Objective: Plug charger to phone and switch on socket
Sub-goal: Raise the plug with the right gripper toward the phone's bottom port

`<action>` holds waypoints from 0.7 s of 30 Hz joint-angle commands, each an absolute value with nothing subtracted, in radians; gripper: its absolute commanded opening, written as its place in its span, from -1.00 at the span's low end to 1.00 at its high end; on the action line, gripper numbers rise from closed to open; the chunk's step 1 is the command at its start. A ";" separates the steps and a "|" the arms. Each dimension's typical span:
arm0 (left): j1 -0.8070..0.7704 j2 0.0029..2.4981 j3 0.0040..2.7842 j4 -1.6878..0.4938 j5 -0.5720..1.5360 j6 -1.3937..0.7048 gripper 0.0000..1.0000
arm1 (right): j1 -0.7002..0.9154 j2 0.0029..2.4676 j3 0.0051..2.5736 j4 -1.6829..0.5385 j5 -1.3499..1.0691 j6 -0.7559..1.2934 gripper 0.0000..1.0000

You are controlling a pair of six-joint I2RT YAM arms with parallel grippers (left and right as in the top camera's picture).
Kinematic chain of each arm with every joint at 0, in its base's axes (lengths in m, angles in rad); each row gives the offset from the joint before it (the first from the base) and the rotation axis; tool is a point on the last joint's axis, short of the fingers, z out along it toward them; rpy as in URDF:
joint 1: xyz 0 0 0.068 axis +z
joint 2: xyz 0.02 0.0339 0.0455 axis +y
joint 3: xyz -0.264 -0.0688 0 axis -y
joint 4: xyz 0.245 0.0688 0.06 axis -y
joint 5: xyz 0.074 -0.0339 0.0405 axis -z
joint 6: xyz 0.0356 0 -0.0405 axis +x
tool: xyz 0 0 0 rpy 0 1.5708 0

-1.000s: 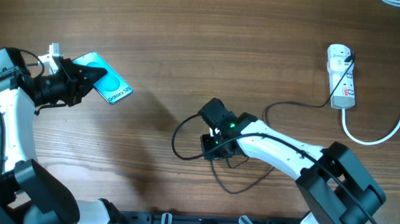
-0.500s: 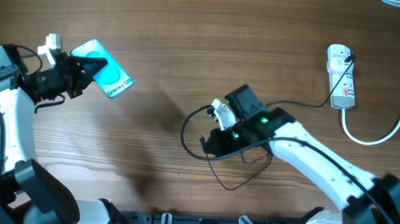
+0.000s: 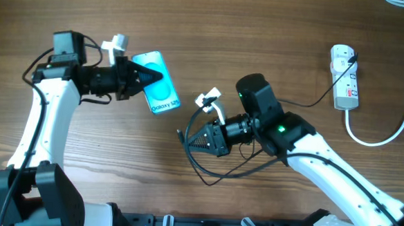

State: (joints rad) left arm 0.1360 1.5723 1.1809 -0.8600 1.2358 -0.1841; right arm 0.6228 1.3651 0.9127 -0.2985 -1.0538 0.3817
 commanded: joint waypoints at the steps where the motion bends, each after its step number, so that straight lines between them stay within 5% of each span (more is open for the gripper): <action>1: 0.087 1.550 1.189 -0.860 1.227 -0.171 -0.92 | 0.621 1.331 0.950 -0.300 -0.965 0.404 -0.91; 11: 0.027 1.550 1.189 -0.803 1.134 -0.323 -0.92 | 0.680 1.332 1.061 -0.491 -0.778 0.464 -0.91; 15: 0.018 1.550 1.189 -0.691 1.344 -0.323 -0.92 | 0.694 1.332 1.060 -0.479 -0.777 0.522 -0.92; 21: 0.018 1.550 1.189 -0.679 1.354 -0.283 -0.92 | 0.694 1.332 1.060 -0.433 -0.732 0.552 -0.92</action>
